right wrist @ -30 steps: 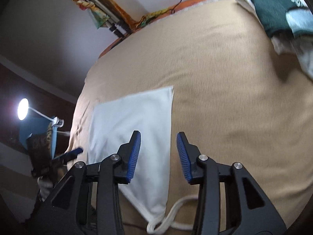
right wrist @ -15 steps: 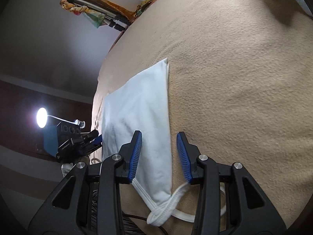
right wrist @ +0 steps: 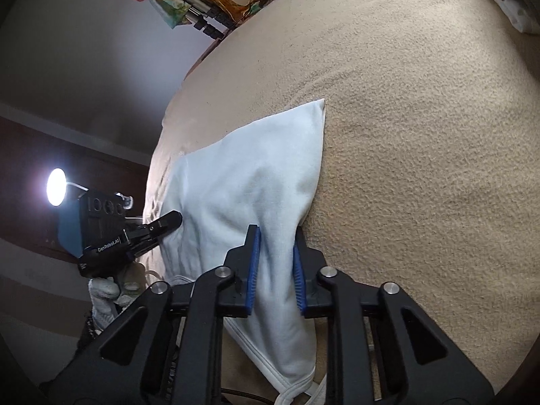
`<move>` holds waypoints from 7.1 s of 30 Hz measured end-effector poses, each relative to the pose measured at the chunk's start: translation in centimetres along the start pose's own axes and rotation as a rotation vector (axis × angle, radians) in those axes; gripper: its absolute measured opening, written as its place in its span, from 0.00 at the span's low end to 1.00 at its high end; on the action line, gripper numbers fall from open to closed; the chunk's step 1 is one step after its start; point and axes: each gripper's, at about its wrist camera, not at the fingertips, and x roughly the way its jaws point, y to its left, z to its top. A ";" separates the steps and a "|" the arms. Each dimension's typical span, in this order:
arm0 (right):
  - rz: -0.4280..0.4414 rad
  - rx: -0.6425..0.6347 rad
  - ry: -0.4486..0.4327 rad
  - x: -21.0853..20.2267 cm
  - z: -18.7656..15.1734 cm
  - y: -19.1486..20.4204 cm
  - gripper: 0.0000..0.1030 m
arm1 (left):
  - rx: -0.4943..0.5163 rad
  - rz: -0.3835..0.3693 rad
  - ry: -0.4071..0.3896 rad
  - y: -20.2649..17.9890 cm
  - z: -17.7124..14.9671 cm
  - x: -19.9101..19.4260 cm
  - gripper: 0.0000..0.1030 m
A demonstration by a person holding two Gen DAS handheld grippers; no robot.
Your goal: Fold small clothes
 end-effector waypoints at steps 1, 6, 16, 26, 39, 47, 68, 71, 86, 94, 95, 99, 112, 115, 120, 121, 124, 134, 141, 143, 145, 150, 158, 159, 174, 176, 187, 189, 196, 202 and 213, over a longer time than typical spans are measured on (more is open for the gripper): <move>-0.017 -0.013 -0.005 -0.1 0.0 0.3 0.13 | 0.016 0.012 -0.008 -0.3 -0.1 -0.1 0.07; -0.118 -0.135 -0.053 -1.1 -0.4 3.0 0.09 | 0.147 0.087 -0.058 -2.8 -1.0 -0.5 0.05; -0.244 -0.303 -0.150 -3.8 -0.7 7.4 0.09 | 0.307 0.113 -0.124 -7.7 -1.8 -1.5 0.05; -0.348 -0.358 -0.254 -9.1 0.1 6.7 0.08 | 0.399 0.065 -0.148 -13.3 -0.1 1.0 0.05; -0.545 -0.344 -0.358 -17.9 2.7 0.5 0.08 | 0.564 0.006 -0.127 -24.6 2.2 9.6 0.05; -0.664 -0.305 -0.425 -23.1 5.4 -3.9 0.08 | 0.611 -0.044 -0.127 -30.8 3.8 15.8 0.05; -0.837 -0.277 -0.491 -24.4 14.4 -12.7 0.08 | 0.684 0.072 -0.190 -36.4 7.8 27.0 0.05; -0.851 -0.270 -0.474 -23.6 14.8 -13.7 0.08 | 0.698 0.103 -0.185 -36.4 7.6 27.8 0.05; -0.915 -0.202 -0.450 -23.6 15.6 -16.0 0.08 | 0.733 0.209 -0.206 -36.7 7.3 27.5 0.28; -0.911 -0.192 -0.482 -25.5 14.4 -14.0 0.17 | 0.748 0.212 -0.233 -37.2 6.4 24.8 0.29; -0.911 -0.193 -0.487 -25.7 14.2 -13.6 0.17 | 0.750 0.212 -0.237 -37.2 6.2 24.3 0.29; -0.903 -0.198 -0.510 -26.9 12.9 -11.4 0.17 | 0.754 0.203 -0.257 -37.4 5.4 21.9 0.29; -0.846 -0.265 -0.590 -29.1 7.7 -1.6 0.17 | 0.782 0.179 -0.349 -37.3 1.5 11.1 0.30; -0.823 -0.260 -0.607 -29.3 6.0 0.2 0.17 | 0.787 0.176 -0.371 -36.8 0.4 8.3 0.30; -0.798 -0.261 -0.623 -29.0 2.3 3.8 0.17 | 0.781 0.160 -0.392 -35.3 -1.7 4.3 0.31; -0.796 -0.262 -0.624 -29.0 1.8 4.1 0.17 | 0.780 0.153 -0.396 -34.9 -2.3 3.5 0.32; -0.782 -0.261 -0.636 -28.5 -0.6 5.9 0.17 | 0.787 0.146 -0.395 -33.7 -4.1 1.7 0.35; -0.761 -0.207 -0.667 -25.3 -6.3 7.8 0.35 | 0.828 0.153 -0.378 -29.1 -9.4 -1.2 0.52; -0.745 -0.202 -0.652 -22.0 -8.3 8.3 0.41 | 0.802 0.157 -0.368 -25.8 -11.1 -2.6 0.65; -0.735 -0.202 -0.652 -21.3 -8.7 8.2 0.47 | 0.802 0.161 -0.377 -25.4 -11.3 -2.8 0.74; -0.738 -0.206 -0.647 -20.7 -8.8 8.2 0.49 | 0.805 0.164 -0.394 -25.1 -11.5 -3.1 0.80; -0.734 -0.207 -0.666 -20.1 -9.0 7.9 0.67 | 0.841 0.203 -0.434 -24.7 -12.1 -3.3 0.98; -0.757 -0.208 -0.692 -19.9 -9.2 7.6 0.96 | 0.854 0.272 -0.432 -24.3 -12.3 -2.7 1.00; -0.769 -0.217 -0.699 -19.8 -9.3 7.8 1.00 | 0.856 0.284 -0.434 -24.2 -12.3 -2.6 1.00; -0.786 -0.236 -0.701 -19.4 -9.6 8.3 1.00 | 0.869 0.326 -0.451 -24.4 -12.9 -2.9 1.00; -0.779 -0.229 -0.700 -19.5 -9.6 8.1 1.00 | 0.868 0.333 -0.451 -24.3 -12.9 -2.9 1.00; -0.770 -0.204 -0.690 -19.6 -9.5 7.7 1.00 | 0.864 0.346 -0.447 -24.3 -12.8 -2.9 1.00; -0.768 -0.198 -0.689 -19.6 -9.5 7.6 1.00 | 0.863 0.347 -0.449 -24.3 -12.8 -2.9 1.00; -0.767 -0.195 -0.686 -19.5 -9.5 7.5 1.00 | 0.864 0.347 -0.448 -24.2 -12.7 -3.0 1.00; -0.762 -0.193 -0.686 -19.4 -9.6 7.5 1.00 | 0.868 0.356 -0.451 -24.2 -12.8 -3.1 1.00; -0.758 -0.204 -0.669 -18.7 -9.6 7.5 1.00 | 0.852 0.368 -0.458 -23.7 -12.9 -3.2 1.00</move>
